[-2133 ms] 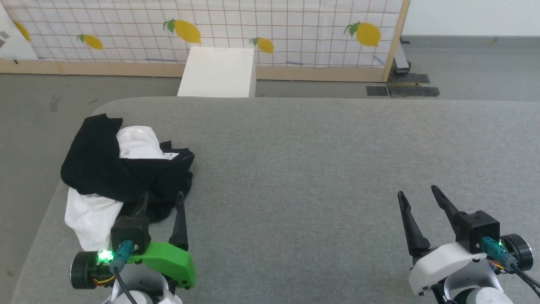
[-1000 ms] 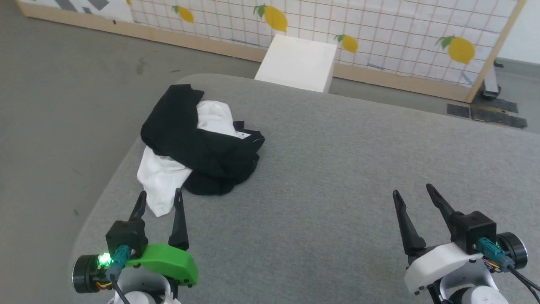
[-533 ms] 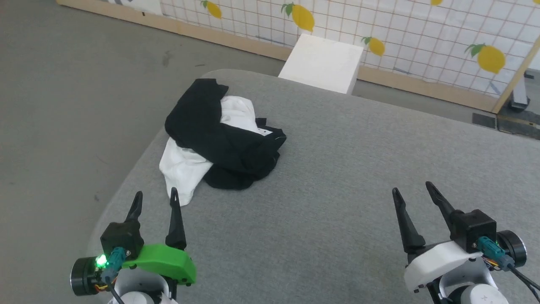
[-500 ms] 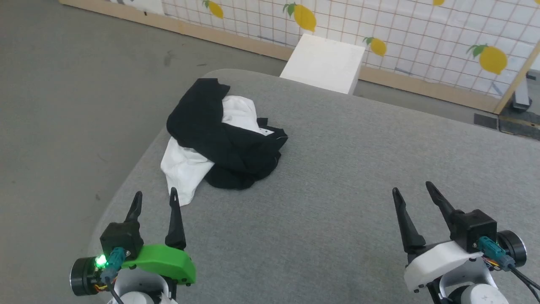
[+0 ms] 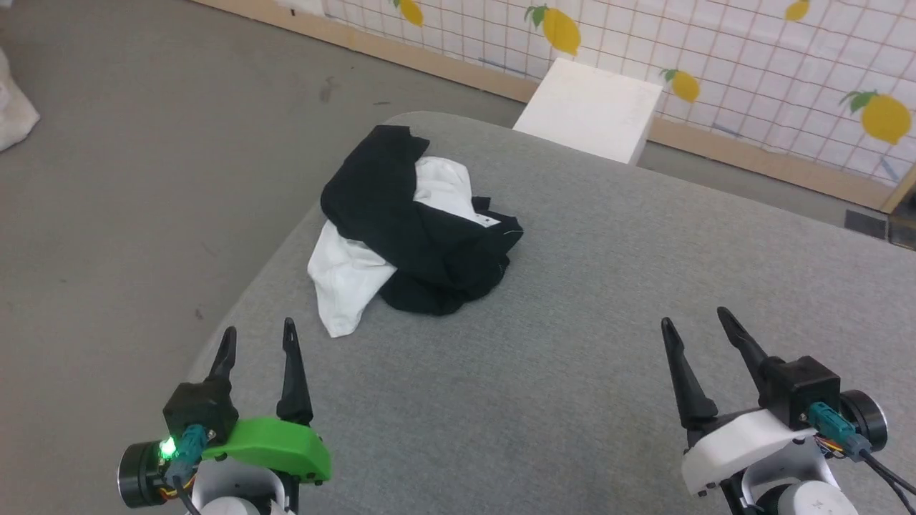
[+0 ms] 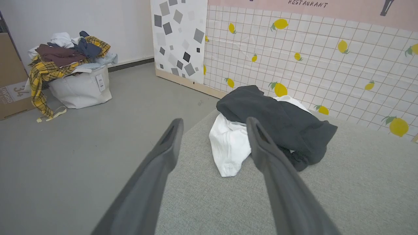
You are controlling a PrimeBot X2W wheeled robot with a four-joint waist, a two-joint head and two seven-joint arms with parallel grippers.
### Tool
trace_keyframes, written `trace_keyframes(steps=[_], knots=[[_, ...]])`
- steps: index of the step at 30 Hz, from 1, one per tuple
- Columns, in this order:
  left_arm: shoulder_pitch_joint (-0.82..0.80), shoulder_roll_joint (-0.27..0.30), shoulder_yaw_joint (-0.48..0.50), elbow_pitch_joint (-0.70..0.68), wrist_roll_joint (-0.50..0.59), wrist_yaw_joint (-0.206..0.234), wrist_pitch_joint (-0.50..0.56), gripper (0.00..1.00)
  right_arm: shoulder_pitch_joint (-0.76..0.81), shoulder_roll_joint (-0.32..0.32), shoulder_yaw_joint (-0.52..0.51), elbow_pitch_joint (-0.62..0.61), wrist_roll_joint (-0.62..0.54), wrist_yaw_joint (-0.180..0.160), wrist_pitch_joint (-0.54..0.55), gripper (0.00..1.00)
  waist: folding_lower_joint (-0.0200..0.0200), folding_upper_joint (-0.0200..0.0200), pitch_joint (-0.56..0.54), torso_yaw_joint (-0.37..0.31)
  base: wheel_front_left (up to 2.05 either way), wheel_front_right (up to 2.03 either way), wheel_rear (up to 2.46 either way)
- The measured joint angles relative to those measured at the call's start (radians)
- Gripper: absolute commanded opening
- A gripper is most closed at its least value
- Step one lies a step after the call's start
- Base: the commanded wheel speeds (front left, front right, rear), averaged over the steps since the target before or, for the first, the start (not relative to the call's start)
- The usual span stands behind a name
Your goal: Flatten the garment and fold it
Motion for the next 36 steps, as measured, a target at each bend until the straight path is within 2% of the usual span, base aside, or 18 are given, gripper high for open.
trace_keyframes(steps=[36], knots=[[0.007, 0.03, -0.047, 0.022, -0.102, 0.077, -0.071, 1.0, -0.026, 0.001, 0.007, 0.014, 0.016, 0.0, -0.032, 1.0, 0.0, 0.0, 0.028, 0.151, 0.0, 0.0, 0.0]])
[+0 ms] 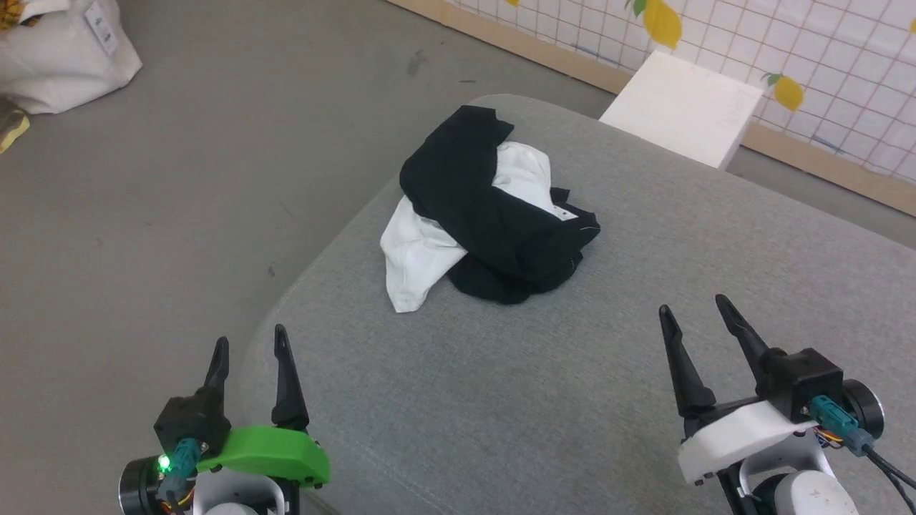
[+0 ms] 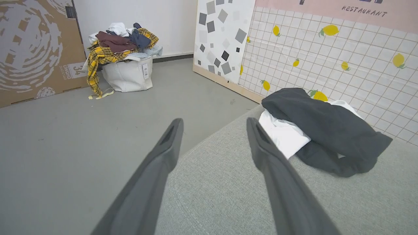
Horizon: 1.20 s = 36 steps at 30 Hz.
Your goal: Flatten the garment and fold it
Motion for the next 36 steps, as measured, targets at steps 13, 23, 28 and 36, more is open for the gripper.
trace_keyframes(steps=[13, 23, 28, 36], knots=[[-0.209, 0.06, 0.042, -0.007, -0.184, -0.063, 0.143, 1.0, -0.082, 0.003, 0.009, -0.049, -0.026, 0.0, 0.014, 1.0, 0.0, 0.0, 0.088, -0.018, 0.0, 0.0, 0.0], [-0.551, 0.164, 0.095, 0.07, -0.356, -0.125, 0.464, 1.0, -0.192, 0.002, 0.024, -0.065, -0.049, 0.0, 0.012, 1.0, 0.0002, 0.0, 0.25, -0.128, 0.0, 0.0, 0.0], [-0.672, 0.223, 0.118, 0.125, -0.43, -0.125, 0.652, 1.0, -0.248, 0.002, 0.035, -0.046, -0.044, 0.0, -0.017, 1.0, 0.0002, 0.0, 0.325, -0.214, 0.0, 0.0, 0.0], [-0.757, 0.296, 0.139, 0.22, -0.466, 0.003, 0.874, 1.0, -0.295, 0.002, 0.055, 0.003, -0.019, 0.0, -0.061, 1.0, 0.0002, 0.0, 0.429, -0.344, 0.0, 0.0, 0.0]])
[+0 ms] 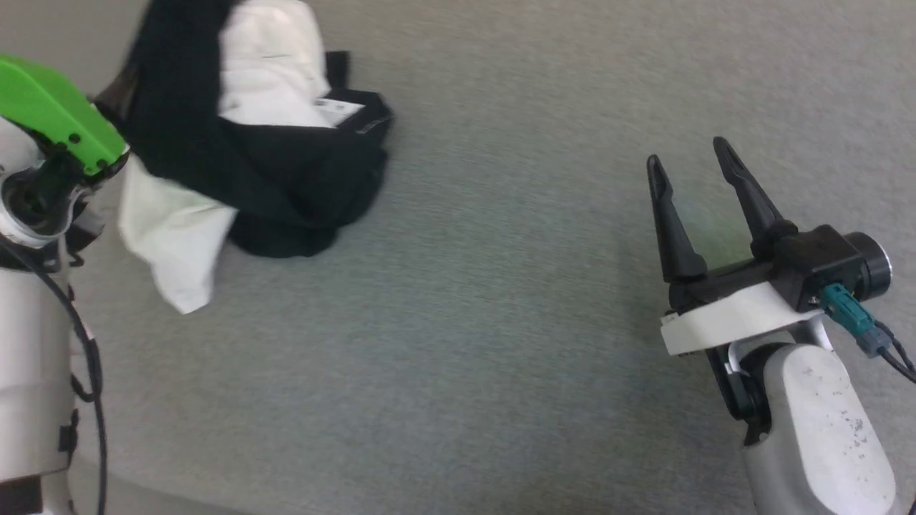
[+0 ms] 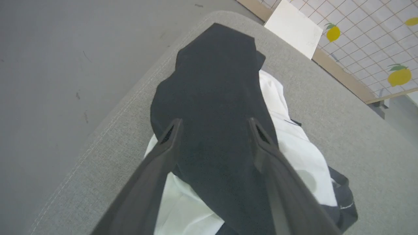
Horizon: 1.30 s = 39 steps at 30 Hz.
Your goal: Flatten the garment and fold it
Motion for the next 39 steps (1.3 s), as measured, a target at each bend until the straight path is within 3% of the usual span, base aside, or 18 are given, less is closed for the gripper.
trace_keyframes(steps=[8, 13, 14, 15, 16, 18, 21, 26, 31, 36, 39], knots=[[0.055, 0.04, -0.008, 0.039, -0.009, 0.125, 0.206, 1.0, -0.036, 0.0, 0.025, 0.04, 0.032, 0.0, -0.033, 1.0, -0.0001, 0.0, 0.076, -0.103, 0.0, 0.0, 0.0], [0.102, 0.088, -0.002, -0.016, -0.02, 0.196, 0.328, 1.0, -0.047, 0.0, 0.025, 0.065, 0.039, 0.0, -0.05, 1.0, -0.0001, 0.0, 0.103, -0.146, 0.0, 0.0, 0.0], [0.113, 0.095, -0.001, -0.035, -0.02, 0.212, 0.342, 0.54, -0.047, 0.0, 0.024, 0.07, 0.042, 0.0, -0.051, 1.0, -0.0002, 0.0, 0.106, -0.153, 0.0, 0.0, 0.0], [0.127, 0.102, -0.002, -0.055, -0.019, 0.218, 0.352, 0.15, -0.048, 0.0, 0.022, 0.074, 0.043, 0.0, -0.056, 1.0, -0.0002, 0.0001, 0.106, -0.158, 0.0, 0.0, 0.0], [0.142, 0.107, -0.002, -0.074, -0.017, 0.22, 0.352, 0.0, -0.049, 0.0, 0.02, 0.079, 0.043, 0.0, -0.058, 1.0, -0.0001, 0.0, 0.104, -0.161, 0.0, 0.0, 0.0], [0.175, 0.105, -0.002, -0.101, -0.017, 0.204, 0.327, 0.0, -0.049, 0.0, 0.016, 0.088, 0.044, 0.0, -0.06, 1.0, -0.0002, 0.0, 0.095, -0.163, 0.0, 0.0, 0.0], [0.212, 0.101, -0.004, -0.105, 0.015, 0.135, 0.18, 0.0, -0.046, 0.0, 0.006, 0.105, 0.046, 0.0, -0.065, 1.0, -0.0001, 0.0, 0.074, -0.163, 0.0, 0.0, 0.0], [0.21, 0.086, 0.015, -0.053, 0.097, 0.032, -0.168, 0.0, -0.015, 0.0, -0.01, 0.124, 0.053, 0.0, -0.068, 1.0, -0.0001, 0.0, 0.011, -0.153, 0.0, 0.0, 0.0], [0.141, 0.086, -0.004, -0.037, 0.195, -0.046, -0.452, 0.0, 0.038, 0.0, -0.034, 0.132, 0.053, 0.0, -0.072, 1.0, -0.0003, 0.0, -0.078, -0.135, 0.0, 0.0, 0.0], [0.042, 0.069, -0.069, -0.041, 0.264, -0.096, -0.598, 0.0, 0.086, 0.0, -0.05, 0.13, 0.054, 0.0, -0.061, 1.0, -0.0003, 0.0, -0.175, -0.121, 0.0, 0.0, 0.0], [-0.019, 0.035, -0.119, -0.057, 0.29, -0.114, -0.632, 0.0, 0.112, 0.0, -0.067, 0.119, 0.061, 0.0, -0.05, 1.0, -0.0003, 0.0, -0.23, -0.116, 0.0, 0.0, 0.0]])
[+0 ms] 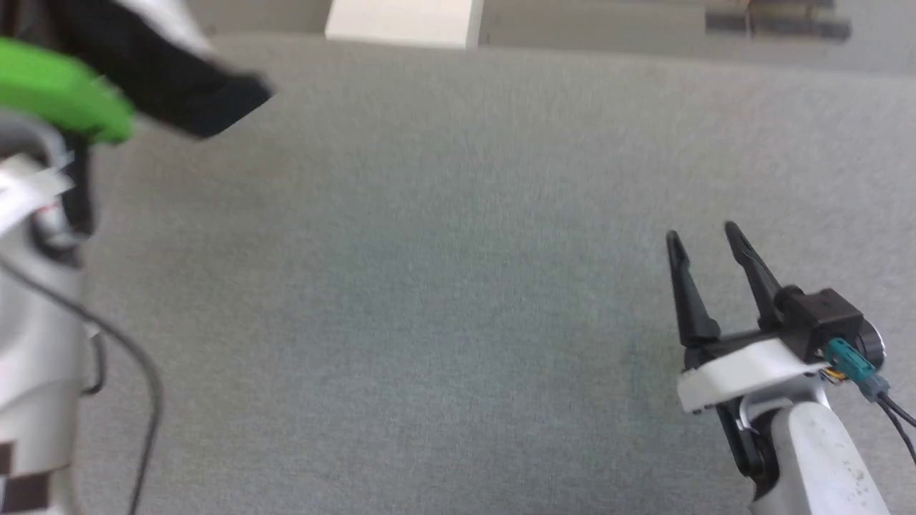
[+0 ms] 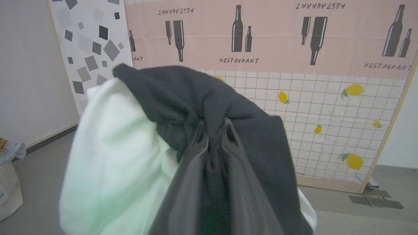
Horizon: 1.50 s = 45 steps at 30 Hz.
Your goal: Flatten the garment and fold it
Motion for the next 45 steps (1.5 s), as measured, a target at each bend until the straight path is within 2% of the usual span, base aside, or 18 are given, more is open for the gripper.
trace_keyframes(steps=[5, 9, 16, 22, 25, 29, 34, 35, 36, 37, 40, 42, 45], knots=[[-0.085, -0.077, -0.1, -0.012, 0.03, -0.036, -0.008, 0.0, 0.039, 0.0, -0.014, -0.016, 0.002, 0.0, 0.019, 1.0, 0.0, 0.0, -0.083, -0.003, 0.0, 0.0, 0.0], [-0.127, -0.161, -0.168, -0.01, 0.028, -0.063, -0.023, 0.0, 0.064, 0.0, -0.023, -0.029, 0.01, 0.0, 0.029, 1.0, -0.0001, 0.0, -0.137, -0.023, 0.0, 0.0, 0.0], [-0.132, -0.317, -0.295, 0.014, 0.005, -0.12, -0.047, 0.0, 0.082, 0.0, -0.037, -0.06, 0.012, 0.0, 0.055, 1.0, -0.0001, 0.0, -0.18, -0.112, 0.0, 0.0, 0.0], [-0.058, -0.386, -0.367, 0.096, -0.069, -0.141, -0.044, 0.0, 0.094, -0.001, -0.06, -0.085, 0.01, 0.0, 0.073, 1.0, -0.0001, 0.0, -0.182, -0.212, 0.0, 0.0, 0.0], [-0.001, -0.397, -0.42, 0.17, -0.112, -0.142, 0.002, 0.0, 0.096, -0.001, -0.064, -0.098, 0.011, 0.0, 0.077, 1.0, 0.0, 0.0, -0.176, -0.261, 0.0, 0.0, 0.0], [0.058, -0.402, -0.502, 0.315, -0.124, -0.142, 0.12, 0.0, 0.096, -0.002, -0.063, -0.104, 0.015, 0.0, 0.077, 1.0, 0.0, 0.0, -0.163, -0.319, 0.0, 0.0, 0.0], [0.096, -0.405, -0.59, 0.5, -0.126, -0.146, 0.331, 0.0, 0.096, -0.002, -0.064, -0.105, 0.021, 0.0, 0.074, 1.0, 0.0, 0.0, -0.135, -0.363, 0.0, 0.0, 0.0], [0.101, -0.405, -0.597, 0.523, -0.13, -0.144, 0.363, 0.05, 0.096, -0.002, -0.064, -0.105, 0.022, 0.0, 0.074, 1.0, -0.0001, 0.0, -0.13, -0.366, 0.0, 0.0, 0.0], [0.105, -0.405, -0.605, 0.547, -0.132, -0.139, 0.398, 0.47, 0.096, -0.002, -0.063, -0.104, 0.025, 0.0, 0.071, 1.0, -0.0001, 0.0, -0.124, -0.369, 0.0, 0.0, 0.0], [0.105, -0.405, -0.611, 0.559, -0.132, -0.137, 0.42, 1.0, 0.096, -0.001, -0.064, -0.102, 0.028, 0.0, 0.071, 1.0, -0.0001, 0.0, -0.119, -0.37, 0.0, 0.0, 0.0], [0.104, -0.407, -0.606, 0.551, -0.138, -0.133, 0.405, 1.0, 0.096, -0.002, -0.065, -0.1, 0.028, 0.0, 0.067, 1.0, -0.0001, 0.0, -0.114, -0.36, 0.0, 0.0, 0.0], [0.105, -0.407, -0.587, 0.526, -0.143, -0.123, 0.332, 1.0, 0.096, -0.002, -0.063, -0.098, 0.027, 0.0, 0.067, 1.0, 0.0, 0.0, -0.114, -0.349, 0.0, 0.0, 0.0], [0.11, -0.397, -0.525, 0.448, -0.153, -0.109, 0.149, 1.0, 0.097, -0.001, -0.06, -0.098, 0.027, 0.0, 0.067, 1.0, 0.0, 0.0, -0.124, -0.325, 0.0, 0.0, 0.0]])
